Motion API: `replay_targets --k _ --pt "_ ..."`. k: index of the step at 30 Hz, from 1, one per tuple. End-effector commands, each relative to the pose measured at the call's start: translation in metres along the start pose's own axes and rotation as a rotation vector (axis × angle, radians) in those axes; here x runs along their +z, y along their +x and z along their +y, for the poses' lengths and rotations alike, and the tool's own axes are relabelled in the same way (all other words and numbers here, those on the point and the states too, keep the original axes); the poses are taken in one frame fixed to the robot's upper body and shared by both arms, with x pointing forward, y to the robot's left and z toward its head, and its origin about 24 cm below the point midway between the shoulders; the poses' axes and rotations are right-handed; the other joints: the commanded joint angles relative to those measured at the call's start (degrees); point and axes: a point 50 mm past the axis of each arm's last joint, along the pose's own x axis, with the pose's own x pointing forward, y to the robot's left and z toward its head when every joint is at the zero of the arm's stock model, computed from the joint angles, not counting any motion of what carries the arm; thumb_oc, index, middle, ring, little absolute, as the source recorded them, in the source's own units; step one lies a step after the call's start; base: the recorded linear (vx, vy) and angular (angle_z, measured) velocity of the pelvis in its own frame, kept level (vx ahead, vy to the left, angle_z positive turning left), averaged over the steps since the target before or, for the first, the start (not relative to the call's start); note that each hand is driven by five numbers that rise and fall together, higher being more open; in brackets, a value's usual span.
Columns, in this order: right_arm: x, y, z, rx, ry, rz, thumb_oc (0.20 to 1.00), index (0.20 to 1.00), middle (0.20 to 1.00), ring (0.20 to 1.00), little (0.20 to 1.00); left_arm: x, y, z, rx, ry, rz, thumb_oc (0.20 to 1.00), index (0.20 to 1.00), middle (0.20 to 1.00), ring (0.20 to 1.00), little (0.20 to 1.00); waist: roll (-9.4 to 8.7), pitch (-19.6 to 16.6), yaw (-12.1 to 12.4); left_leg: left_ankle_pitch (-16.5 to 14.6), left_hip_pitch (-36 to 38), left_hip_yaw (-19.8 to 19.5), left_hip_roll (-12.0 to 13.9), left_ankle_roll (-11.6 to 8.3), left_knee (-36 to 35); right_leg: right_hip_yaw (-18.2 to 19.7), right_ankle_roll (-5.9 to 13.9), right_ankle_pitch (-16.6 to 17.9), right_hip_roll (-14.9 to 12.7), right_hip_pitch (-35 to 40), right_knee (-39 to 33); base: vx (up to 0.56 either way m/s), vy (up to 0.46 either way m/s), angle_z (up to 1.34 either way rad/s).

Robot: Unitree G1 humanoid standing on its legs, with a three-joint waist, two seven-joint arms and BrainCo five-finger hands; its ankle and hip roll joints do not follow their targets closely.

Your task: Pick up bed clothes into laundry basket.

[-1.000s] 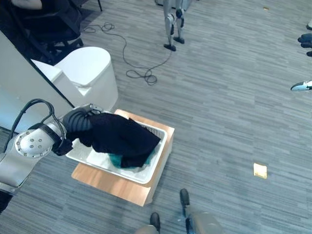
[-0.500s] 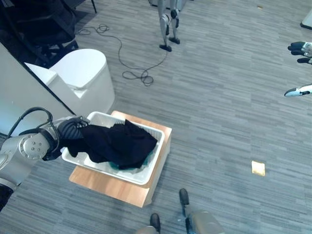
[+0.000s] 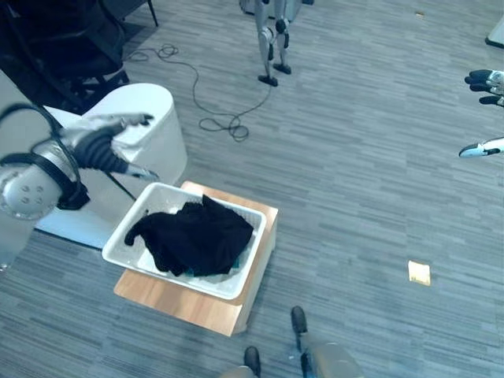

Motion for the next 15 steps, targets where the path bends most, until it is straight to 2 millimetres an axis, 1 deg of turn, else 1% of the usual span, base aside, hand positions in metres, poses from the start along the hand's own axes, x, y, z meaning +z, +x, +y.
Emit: replay_targets --k 1,3,4,5,6,7,8,9,10,11,12,13,15 --pt "0.010 -0.006 -0.030 -0.155 -0.004 -0.060 1.000 1.000 1.000 1.000 1.000 0.000 -0.010 0.046 0.215 -0.012 -0.014 1.000 1.000 1.000 1.000 1.000 1.90 -3.56 1.36 4.42 -5.34 -0.15 1.69 -0.67 -1.19 -1.77 5.62 -6.84 -2.32 1.85 0.69 0.00 0.000 0.00" --pt "0.010 -0.006 -0.030 -0.162 0.001 -0.065 1.000 1.000 1.000 1.000 1.000 0.000 -0.012 0.049 0.241 -0.017 -0.014 1.000 1.000 1.000 1.000 1.000 1.93 -3.59 1.42 4.39 -5.32 -0.16 1.68 -0.67 -1.19 -1.75 5.61 -6.88 -2.33 1.91 0.69 0.00 0.000 0.00" --pt "0.004 -0.009 -0.031 -0.222 0.076 -0.083 1.000 1.000 1.000 1.000 1.000 0.001 -0.016 0.053 0.364 -0.108 -0.051 1.000 1.000 1.000 1.000 1.000 1.89 -3.85 1.92 4.31 -5.28 -0.33 1.73 -0.65 -1.19 -1.88 5.55 -6.98 -2.45 2.09 0.69 0.00 0.000 0.00" --pt "0.001 -0.011 -0.029 -0.261 0.129 -0.101 1.000 1.000 1.000 1.000 1.000 -0.002 -0.021 0.046 0.407 -0.182 -0.057 1.000 1.000 1.000 1.000 1.000 1.93 -3.81 1.92 4.24 -5.19 -0.38 1.73 -0.64 -1.19 -1.88 5.50 -7.05 -2.49 2.21 0.69 0.00 0.000 0.00" --pt "0.001 -0.011 -0.029 -0.259 0.129 -0.102 1.000 1.000 1.000 1.000 1.000 -0.002 -0.022 0.046 0.407 -0.182 -0.055 1.000 1.000 1.000 1.000 1.000 1.97 -3.80 1.81 4.24 -5.17 -0.37 1.73 -0.64 -1.19 -1.87 5.51 -7.05 -2.49 2.23 0.69 0.00 0.000 0.00" --pt "-0.010 -0.015 -0.016 -0.305 0.241 -0.126 1.000 1.000 1.000 1.000 1.000 -0.005 -0.030 0.032 0.536 -0.379 -0.094 1.000 1.000 1.000 1.000 1.000 1.85 -3.77 1.93 4.15 -5.13 -0.50 1.70 -0.54 -1.19 -1.84 5.36 -7.20 -2.54 2.32 0.69 0.00 0.000 0.00" --pt "-0.032 -0.021 0.024 -0.395 0.508 -0.153 1.000 1.000 1.000 1.000 1.000 -0.012 -0.039 -0.024 0.624 -0.743 -0.069 1.000 1.000 1.000 1.000 1.000 1.67 -3.51 1.66 4.19 -5.17 -0.60 1.63 -0.22 -1.19 -1.81 4.97 -7.20 -2.64 2.33 0.69 0.00 0.000 0.00" --pt "-0.041 -0.023 0.048 -0.439 0.640 -0.148 1.000 1.000 1.000 1.000 1.000 -0.011 -0.042 -0.055 0.614 -0.877 -0.028 1.000 1.000 1.000 1.000 1.000 1.70 -3.49 1.53 4.06 -5.14 -0.76 1.56 0.00 -1.19 -1.70 4.70 -7.31 -2.67 2.40 0.69 0.00 0.000 0.00" --pt "-0.041 -0.024 0.049 -0.438 0.641 -0.147 1.000 1.000 1.000 1.000 1.000 -0.011 -0.043 -0.055 0.613 -0.876 -0.026 1.000 1.000 1.000 1.000 1.000 1.74 -3.76 1.46 3.68 -5.08 -0.84 1.57 0.02 -1.19 -1.69 4.75 -7.67 -2.67 2.47 0.69 0.03 0.000 0.00" --pt "-0.046 -0.025 0.098 -0.460 0.876 -0.133 1.000 1.000 1.000 1.000 1.000 0.005 -0.045 -0.106 0.597 -1.178 0.012 1.000 1.000 1.000 1.000 1.000 1.70 -3.82 1.26 3.46 -5.10 -0.97 1.33 0.35 -1.19 -1.68 4.52 -7.94 -2.75 2.55 0.69 0.03 0.005 0.00" --pt "-0.044 -0.027 0.122 -0.437 0.992 -0.122 1.000 1.000 1.000 1.000 1.000 0.015 -0.047 -0.128 0.578 -1.309 0.037 1.000 1.000 1.000 1.000 1.000 1.70 -3.83 1.20 3.37 -5.11 -1.03 1.23 0.49 -1.19 -1.67 4.43 -8.01 -2.83 2.55 0.69 0.00 0.000 0.00" --pt "-0.040 -0.028 0.151 -0.395 1.145 -0.111 1.000 1.000 1.000 1.000 1.000 0.027 -0.049 -0.152 0.534 -1.432 0.074 1.000 1.000 1.000 1.000 1.000 1.81 -3.46 1.13 3.84 -5.24 -0.93 1.07 0.62 -1.19 -1.61 4.26 -7.55 -2.90 2.41 0.69 0.00 0.000 0.00" --pt "-0.036 -0.034 0.188 -0.320 1.292 -0.052 1.000 1.000 1.000 1.000 1.000 0.039 -0.056 -0.182 0.457 -1.563 0.144 1.000 1.000 1.000 1.000 1.000 2.01 -3.51 1.19 3.42 -5.31 -0.85 0.93 0.77 -1.19 -1.59 4.25 -7.96 -2.92 2.33 0.69 -0.01 0.009 0.02"
